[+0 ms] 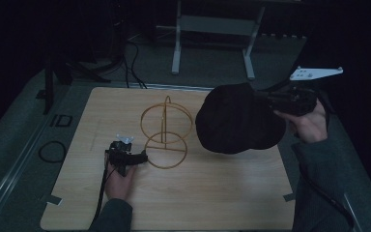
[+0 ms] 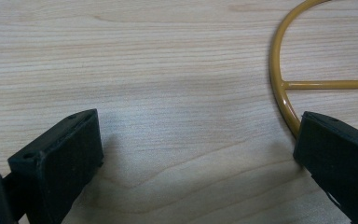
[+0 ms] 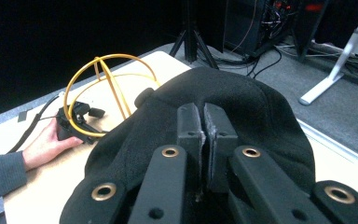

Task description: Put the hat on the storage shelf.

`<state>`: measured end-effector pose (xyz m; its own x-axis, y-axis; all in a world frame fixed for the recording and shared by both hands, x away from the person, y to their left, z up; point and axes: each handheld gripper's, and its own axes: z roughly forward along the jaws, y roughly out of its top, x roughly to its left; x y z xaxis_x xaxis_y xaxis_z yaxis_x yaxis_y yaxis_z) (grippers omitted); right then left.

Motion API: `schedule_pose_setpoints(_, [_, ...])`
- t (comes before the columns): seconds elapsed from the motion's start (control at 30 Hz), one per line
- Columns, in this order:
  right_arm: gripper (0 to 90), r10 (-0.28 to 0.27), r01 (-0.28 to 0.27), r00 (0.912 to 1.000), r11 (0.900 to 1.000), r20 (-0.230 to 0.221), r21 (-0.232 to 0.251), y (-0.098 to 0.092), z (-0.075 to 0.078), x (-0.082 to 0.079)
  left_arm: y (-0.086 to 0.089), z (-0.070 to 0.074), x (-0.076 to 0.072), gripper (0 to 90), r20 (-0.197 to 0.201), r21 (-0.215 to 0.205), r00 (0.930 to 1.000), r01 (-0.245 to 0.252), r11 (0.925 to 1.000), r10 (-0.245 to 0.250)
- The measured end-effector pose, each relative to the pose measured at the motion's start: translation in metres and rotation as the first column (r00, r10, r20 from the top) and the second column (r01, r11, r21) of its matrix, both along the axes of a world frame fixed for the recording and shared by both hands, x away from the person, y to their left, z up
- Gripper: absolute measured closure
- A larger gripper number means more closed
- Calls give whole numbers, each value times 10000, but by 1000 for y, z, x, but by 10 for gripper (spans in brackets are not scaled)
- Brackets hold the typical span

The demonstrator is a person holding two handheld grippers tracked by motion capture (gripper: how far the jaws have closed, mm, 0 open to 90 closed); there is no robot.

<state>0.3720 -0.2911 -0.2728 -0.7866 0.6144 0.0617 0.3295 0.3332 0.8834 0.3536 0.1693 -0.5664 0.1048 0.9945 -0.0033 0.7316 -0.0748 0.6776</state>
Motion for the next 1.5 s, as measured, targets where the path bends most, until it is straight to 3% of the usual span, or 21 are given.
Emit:
schedule_pose_setpoints(0.23, [868,1,0,10000,9999,54,-159,2,10,5,0,0,0,7,20,-1,10000,-5,10000,5])
schedule_pose_setpoints(0.9, [867,120,-122,9999,9997,80,211,8,31,18,0,0,0,7,19,-1,10000,-4,10000,4])
schedule_pose_setpoints(1.5, [868,451,-479,9984,9952,337,859,29,45,21,0,0,0,7,20,0,10000,-4,10000,4])
